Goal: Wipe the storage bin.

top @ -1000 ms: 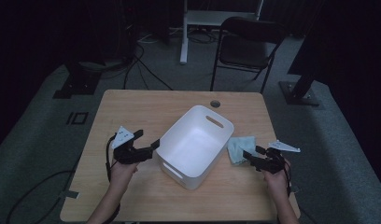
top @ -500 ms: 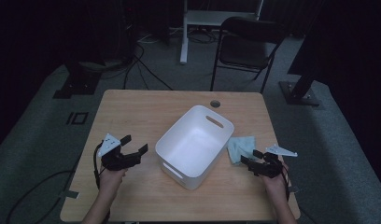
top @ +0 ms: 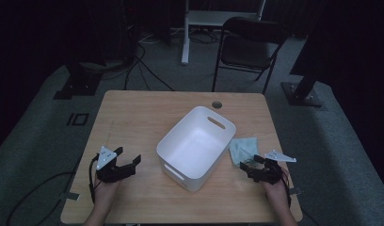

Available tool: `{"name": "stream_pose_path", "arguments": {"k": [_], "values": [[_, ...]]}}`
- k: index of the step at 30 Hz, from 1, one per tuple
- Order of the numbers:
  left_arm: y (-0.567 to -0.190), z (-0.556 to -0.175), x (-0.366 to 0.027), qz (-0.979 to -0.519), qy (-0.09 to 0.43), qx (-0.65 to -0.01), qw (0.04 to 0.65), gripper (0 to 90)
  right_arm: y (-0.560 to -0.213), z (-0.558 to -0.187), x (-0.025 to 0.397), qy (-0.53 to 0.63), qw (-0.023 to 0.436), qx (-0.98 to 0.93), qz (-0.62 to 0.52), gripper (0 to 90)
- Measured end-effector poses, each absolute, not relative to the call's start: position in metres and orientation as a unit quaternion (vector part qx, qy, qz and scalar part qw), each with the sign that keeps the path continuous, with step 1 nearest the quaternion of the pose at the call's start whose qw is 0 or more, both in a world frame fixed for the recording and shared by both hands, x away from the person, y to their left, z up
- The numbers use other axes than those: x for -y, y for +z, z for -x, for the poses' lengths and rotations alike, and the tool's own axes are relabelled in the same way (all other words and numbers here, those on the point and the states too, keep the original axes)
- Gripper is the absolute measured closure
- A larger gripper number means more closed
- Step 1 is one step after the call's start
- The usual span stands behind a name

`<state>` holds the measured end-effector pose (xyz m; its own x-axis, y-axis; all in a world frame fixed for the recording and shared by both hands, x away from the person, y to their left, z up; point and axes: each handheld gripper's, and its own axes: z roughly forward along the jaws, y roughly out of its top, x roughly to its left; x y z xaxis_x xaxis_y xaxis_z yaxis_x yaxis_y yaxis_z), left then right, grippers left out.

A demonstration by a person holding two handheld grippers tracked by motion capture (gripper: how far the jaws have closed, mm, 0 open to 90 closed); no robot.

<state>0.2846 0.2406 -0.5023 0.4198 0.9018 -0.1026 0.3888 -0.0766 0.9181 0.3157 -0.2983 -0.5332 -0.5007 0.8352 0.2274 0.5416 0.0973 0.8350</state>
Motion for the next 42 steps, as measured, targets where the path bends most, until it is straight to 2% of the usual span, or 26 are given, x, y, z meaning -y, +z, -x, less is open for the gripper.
{"name": "stream_pose_path", "arguments": {"k": [17,29,42], "values": [[-0.531,-0.267,-0.256,-0.706,0.253,-0.500,0.433,17.3,-0.543,-0.281,0.298,0.454,0.147,-0.748,-0.461,16.4],[-0.543,-0.259,-0.272,-0.700,0.260,-0.535,0.395,17.3,-0.551,-0.265,0.304,0.447,0.143,-0.744,-0.475,16.4],[-0.550,-0.258,-0.292,-0.664,0.285,-0.597,0.350,17.3,-0.554,-0.260,0.307,0.413,0.183,-0.745,-0.490,16.4]]}}
